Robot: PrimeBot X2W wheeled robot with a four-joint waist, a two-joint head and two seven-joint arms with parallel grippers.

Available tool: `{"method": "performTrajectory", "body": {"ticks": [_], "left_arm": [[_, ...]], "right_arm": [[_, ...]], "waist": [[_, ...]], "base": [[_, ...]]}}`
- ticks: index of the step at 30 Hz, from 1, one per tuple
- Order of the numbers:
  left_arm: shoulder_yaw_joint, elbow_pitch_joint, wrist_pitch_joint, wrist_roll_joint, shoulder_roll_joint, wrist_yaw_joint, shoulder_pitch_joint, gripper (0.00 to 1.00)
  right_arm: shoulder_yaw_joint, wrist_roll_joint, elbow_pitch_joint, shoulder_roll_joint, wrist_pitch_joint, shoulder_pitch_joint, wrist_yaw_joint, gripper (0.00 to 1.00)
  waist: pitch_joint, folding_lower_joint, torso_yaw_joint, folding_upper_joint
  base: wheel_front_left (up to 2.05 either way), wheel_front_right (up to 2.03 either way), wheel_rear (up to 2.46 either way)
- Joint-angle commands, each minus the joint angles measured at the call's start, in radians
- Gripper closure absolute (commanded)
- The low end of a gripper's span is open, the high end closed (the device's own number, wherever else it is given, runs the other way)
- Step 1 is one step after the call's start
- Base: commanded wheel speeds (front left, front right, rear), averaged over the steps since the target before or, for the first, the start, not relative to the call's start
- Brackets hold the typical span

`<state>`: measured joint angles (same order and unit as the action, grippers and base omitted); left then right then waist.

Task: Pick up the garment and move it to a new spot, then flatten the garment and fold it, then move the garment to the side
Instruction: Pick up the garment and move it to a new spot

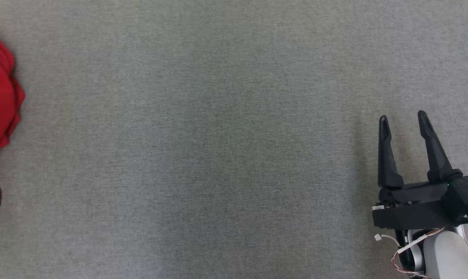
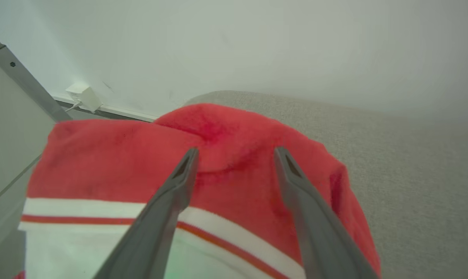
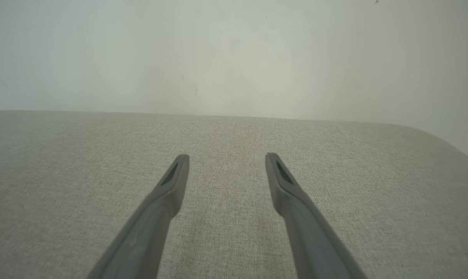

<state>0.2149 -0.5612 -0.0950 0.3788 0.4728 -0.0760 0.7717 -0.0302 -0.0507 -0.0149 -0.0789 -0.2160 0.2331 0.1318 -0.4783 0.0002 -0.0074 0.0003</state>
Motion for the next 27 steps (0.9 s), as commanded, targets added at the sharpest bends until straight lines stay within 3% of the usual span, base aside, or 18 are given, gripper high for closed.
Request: {"method": "performTrajectory", "body": {"ticks": [1, 12, 14, 27], "left_arm": [[-0.005, -0.039, -0.027, 0.016, 0.013, -0.006, 0.017, 0.00], [-0.043, -0.205, -0.217, 0.022, 0.027, 0.004, 0.039, 0.00], [-0.050, -0.222, -0.221, 0.019, 0.025, 0.007, 0.042, 1.00], [-0.062, -0.173, 0.050, -0.014, 0.035, 0.021, 0.079, 1.00]], "right_arm": [[0.003, 0.006, 0.002, 0.004, 0.001, 0.006, -0.002, 0.00], [0.015, -0.002, 0.003, 0.001, 0.004, -0.005, -0.002, 0.00], [0.017, -0.002, 0.004, 0.002, 0.006, -0.002, -0.002, 0.00], [0.011, -0.002, 0.018, 0.015, -0.002, -0.033, -0.002, 0.00]], "waist": [[-0.002, -0.0002, -0.013, -0.0003], [0.022, -0.0002, -0.036, -0.0003], [0.024, -0.0002, -0.039, -0.0003], [0.111, -0.0002, -0.002, -0.0003]], "base": [[0.00, 0.00, 0.00], [0.00, 0.00, 0.00], [0.00, 0.00, 0.00], [0.00, 0.00, 0.00]]}}
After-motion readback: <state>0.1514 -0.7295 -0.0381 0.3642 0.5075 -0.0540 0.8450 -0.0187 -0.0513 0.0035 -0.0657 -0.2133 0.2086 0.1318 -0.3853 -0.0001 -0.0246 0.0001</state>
